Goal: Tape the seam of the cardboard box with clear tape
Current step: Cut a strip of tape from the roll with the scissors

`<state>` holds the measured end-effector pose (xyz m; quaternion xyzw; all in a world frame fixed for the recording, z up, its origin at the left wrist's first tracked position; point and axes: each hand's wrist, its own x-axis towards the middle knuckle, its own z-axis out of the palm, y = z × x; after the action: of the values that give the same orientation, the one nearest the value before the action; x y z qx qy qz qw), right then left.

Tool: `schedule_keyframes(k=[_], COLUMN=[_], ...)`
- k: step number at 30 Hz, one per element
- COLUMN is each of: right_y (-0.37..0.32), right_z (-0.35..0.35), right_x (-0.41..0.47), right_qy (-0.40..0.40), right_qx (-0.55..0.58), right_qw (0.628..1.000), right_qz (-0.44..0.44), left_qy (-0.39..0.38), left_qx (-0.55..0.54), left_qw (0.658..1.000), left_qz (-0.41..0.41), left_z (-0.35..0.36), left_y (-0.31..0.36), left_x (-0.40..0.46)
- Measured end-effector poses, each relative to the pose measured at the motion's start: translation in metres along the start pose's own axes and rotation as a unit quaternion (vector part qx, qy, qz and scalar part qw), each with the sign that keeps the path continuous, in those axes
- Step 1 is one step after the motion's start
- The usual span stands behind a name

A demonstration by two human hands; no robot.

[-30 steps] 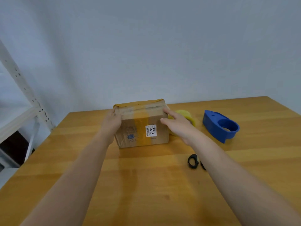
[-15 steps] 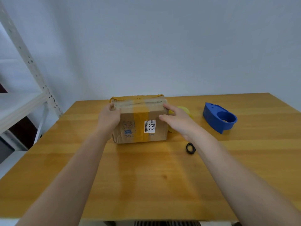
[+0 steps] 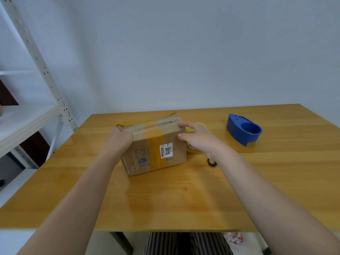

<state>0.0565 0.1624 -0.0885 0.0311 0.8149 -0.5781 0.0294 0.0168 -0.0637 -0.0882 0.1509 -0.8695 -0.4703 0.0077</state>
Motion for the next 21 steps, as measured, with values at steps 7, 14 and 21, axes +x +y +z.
schedule_keyframes(k=[7,14,21], right_y=[0.001,0.049,0.094], right_z=[-0.035,-0.069,-0.056], right_x=[-0.007,0.003,0.007], right_qy=[0.012,0.177,0.133], right_qx=[0.013,-0.011,-0.222], right_qw=[1.000,0.979,0.951], right_qz=[0.022,0.103,0.171], left_qy=[0.067,0.043,-0.051], left_qx=[0.197,0.181,0.229], left_qw=[0.976,0.929,0.903], left_qz=[0.062,0.320,0.359], left_z=[-0.004,0.038,0.086], left_y=[0.015,0.060,0.077], left_x=[-0.007,-0.018,0.005])
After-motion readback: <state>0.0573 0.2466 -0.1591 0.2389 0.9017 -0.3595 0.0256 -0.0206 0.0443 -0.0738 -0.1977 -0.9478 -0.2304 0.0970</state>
